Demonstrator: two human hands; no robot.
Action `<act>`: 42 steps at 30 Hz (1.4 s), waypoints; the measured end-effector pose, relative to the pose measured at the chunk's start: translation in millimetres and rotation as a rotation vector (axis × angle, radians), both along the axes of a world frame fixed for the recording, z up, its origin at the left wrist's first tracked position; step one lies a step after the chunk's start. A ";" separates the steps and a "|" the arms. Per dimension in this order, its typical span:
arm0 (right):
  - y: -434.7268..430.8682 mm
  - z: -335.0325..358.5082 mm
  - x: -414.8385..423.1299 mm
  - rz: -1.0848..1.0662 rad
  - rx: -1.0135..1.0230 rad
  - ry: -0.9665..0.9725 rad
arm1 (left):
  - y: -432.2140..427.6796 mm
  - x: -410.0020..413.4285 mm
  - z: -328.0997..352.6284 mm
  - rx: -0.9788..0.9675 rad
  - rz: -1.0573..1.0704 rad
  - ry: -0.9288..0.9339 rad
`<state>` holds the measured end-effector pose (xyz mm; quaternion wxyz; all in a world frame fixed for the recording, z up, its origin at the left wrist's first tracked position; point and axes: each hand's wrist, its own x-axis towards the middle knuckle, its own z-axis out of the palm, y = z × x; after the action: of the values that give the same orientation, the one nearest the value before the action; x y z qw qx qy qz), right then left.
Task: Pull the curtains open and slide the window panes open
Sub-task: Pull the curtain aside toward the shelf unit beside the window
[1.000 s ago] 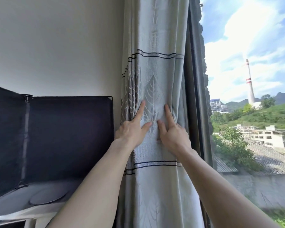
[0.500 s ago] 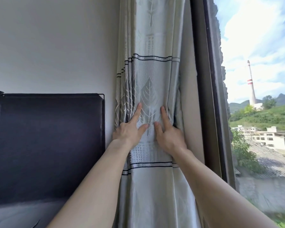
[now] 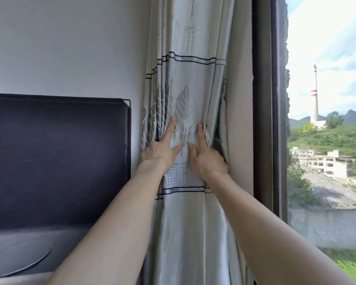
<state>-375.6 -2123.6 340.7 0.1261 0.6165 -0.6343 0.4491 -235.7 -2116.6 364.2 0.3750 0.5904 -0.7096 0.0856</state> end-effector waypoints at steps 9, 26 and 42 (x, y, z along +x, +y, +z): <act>63.5 -24.8 8.8 -0.032 -0.012 0.045 | 68.5 16.5 -17.4 0.067 -0.070 -0.025; 253.3 -121.4 8.7 -0.091 0.255 0.119 | 218.4 34.5 -97.5 0.133 0.106 -0.373; 459.4 -169.7 -2.2 -0.160 0.274 0.185 | 358.0 23.1 -155.8 -0.053 -0.059 -0.356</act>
<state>-377.8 -1664.2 171.0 0.1344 0.6141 -0.7223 0.2883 -212.5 -1758.6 208.4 0.2612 0.5348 -0.7793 0.1964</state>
